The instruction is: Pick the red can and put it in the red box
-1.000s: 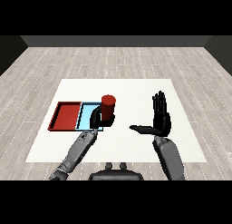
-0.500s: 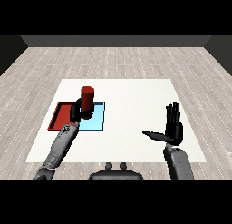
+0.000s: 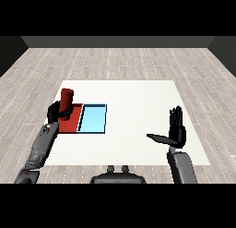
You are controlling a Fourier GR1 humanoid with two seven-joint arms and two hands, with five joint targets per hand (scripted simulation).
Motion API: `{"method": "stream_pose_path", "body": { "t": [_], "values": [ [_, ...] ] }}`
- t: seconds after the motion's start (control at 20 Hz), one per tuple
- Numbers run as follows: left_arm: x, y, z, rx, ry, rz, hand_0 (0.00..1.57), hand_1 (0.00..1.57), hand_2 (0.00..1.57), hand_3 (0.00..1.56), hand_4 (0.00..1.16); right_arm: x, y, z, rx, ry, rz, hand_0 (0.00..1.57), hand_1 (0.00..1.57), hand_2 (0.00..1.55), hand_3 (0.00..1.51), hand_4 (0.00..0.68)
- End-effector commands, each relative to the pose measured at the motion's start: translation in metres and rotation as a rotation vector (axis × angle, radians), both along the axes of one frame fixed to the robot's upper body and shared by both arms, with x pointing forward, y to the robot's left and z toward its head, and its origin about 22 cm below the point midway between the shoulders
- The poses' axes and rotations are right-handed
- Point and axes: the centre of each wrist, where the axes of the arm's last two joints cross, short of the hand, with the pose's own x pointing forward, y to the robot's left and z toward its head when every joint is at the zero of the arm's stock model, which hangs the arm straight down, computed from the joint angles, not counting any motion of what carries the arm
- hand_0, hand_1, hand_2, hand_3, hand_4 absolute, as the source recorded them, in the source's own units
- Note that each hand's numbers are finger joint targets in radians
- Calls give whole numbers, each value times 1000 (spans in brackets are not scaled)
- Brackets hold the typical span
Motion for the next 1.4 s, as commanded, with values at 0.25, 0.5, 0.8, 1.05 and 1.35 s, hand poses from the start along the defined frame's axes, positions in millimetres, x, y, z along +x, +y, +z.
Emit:
{"method": "stream_pose_path", "body": {
  "t": [0.25, 0.5, 0.8, 1.05, 1.35],
  "values": [
    [9, 49, -37, 62, 199, 141, 1571, 1571, 1486, 1402, 1030, 3, -2, -12, -60, -2, 32, 0, 0, 0, 0, 0],
    [9, 14, -73, 102, 353, 163, 1130, 1130, 1141, 1309, 906, 33, 4, -25, -112, 22, -10, 0, 0, 0, 0, 0],
    [-12, 20, -99, 17, 396, 77, 1356, 1356, 1328, 1108, 812, 36, 3, -29, -141, 13, -40, 0, 0, 0, 0, 0],
    [-10, 39, -85, 178, 591, -39, 0, 0, 0, 0, 270, 47, 6, -34, -126, 9, -6, 0, 0, 0, 0, 0],
    [2, 41, -70, 135, 505, 104, 0, 0, 0, 0, 0, 25, -7, -17, -96, -6, 1, 0, 0, 0, 0, 0]
  ]
}}
